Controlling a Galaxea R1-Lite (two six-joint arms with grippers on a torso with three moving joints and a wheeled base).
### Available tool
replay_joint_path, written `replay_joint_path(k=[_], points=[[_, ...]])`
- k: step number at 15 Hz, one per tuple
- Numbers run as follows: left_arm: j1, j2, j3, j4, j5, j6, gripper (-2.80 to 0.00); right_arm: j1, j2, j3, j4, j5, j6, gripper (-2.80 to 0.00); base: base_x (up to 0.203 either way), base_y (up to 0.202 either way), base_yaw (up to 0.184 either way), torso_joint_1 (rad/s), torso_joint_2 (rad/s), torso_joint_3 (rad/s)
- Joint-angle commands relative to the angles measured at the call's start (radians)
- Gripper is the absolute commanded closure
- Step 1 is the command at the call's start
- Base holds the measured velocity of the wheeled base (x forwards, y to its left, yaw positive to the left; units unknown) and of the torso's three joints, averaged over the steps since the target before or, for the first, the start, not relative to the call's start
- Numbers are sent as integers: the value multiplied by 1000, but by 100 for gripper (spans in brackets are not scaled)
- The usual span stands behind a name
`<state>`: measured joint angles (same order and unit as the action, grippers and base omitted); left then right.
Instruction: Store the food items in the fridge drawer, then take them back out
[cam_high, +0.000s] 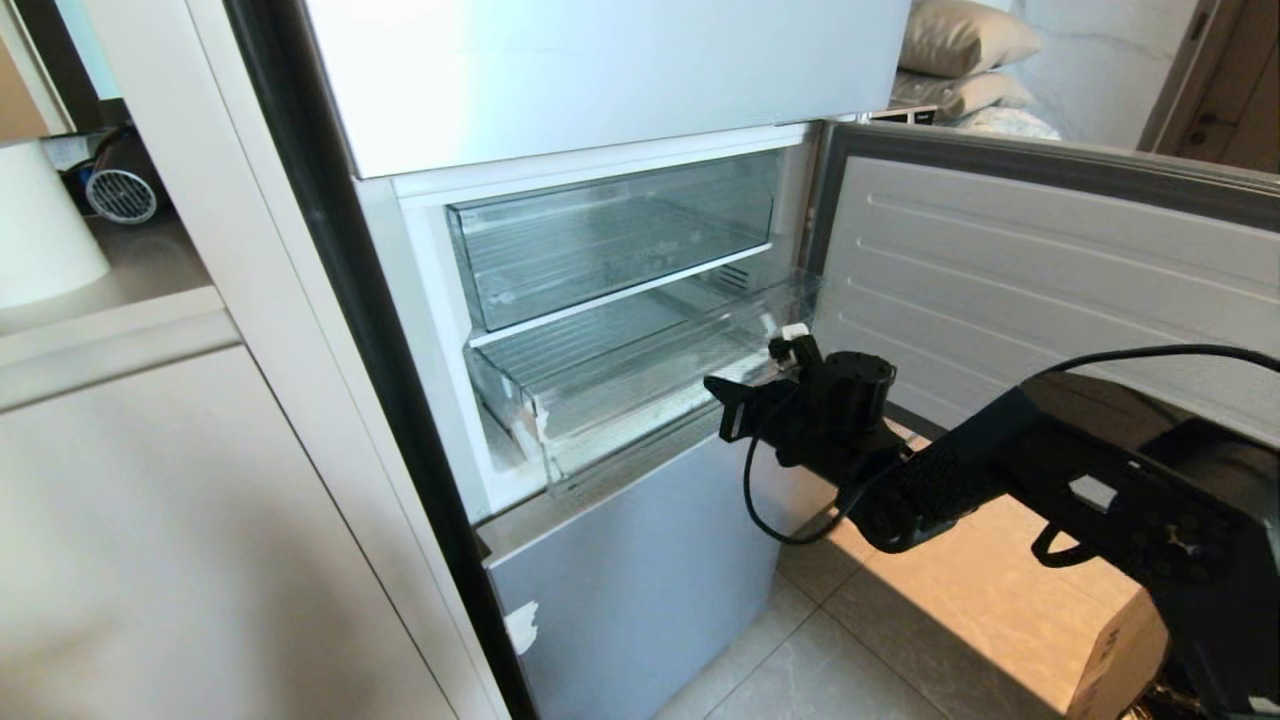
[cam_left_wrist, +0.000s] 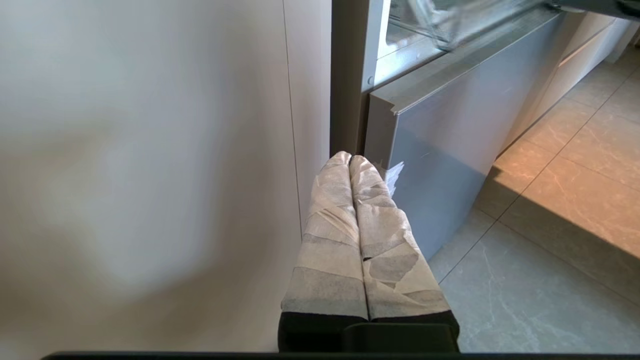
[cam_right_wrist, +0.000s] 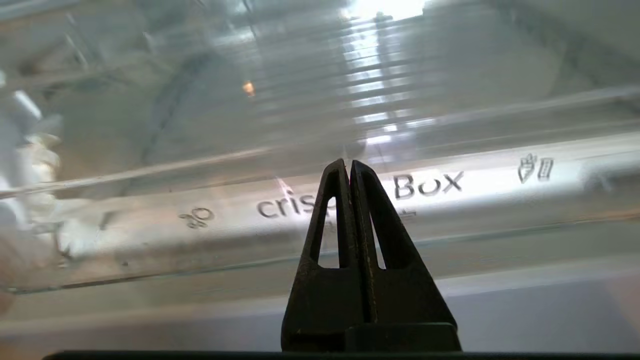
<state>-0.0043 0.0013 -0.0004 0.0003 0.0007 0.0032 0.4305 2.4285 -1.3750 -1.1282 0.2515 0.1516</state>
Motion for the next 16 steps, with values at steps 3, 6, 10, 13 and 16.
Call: replay_joint_path(k=[3,6,10,13,16], points=[[0,0,0,0,1,0,0,36,-1,-40,-39,-17,20,0,0,0,0,0,0,0],[0,0,-1,0,1,0,0,75,-142,185,-118,-45,31,0,0,0,0,0,0,0],[0,0,0,0,0,0,0,116,-519,570,-138,-52,35,0,0,0,0,0,0,0],[1,0,0,0,1,0,0,111,-868,763,-12,-59,33,0,0,0,0,0,0,0],[0,0,0,0,1,0,0,47,-1306,851,358,-85,28,0,0,0,0,0,0,0]])
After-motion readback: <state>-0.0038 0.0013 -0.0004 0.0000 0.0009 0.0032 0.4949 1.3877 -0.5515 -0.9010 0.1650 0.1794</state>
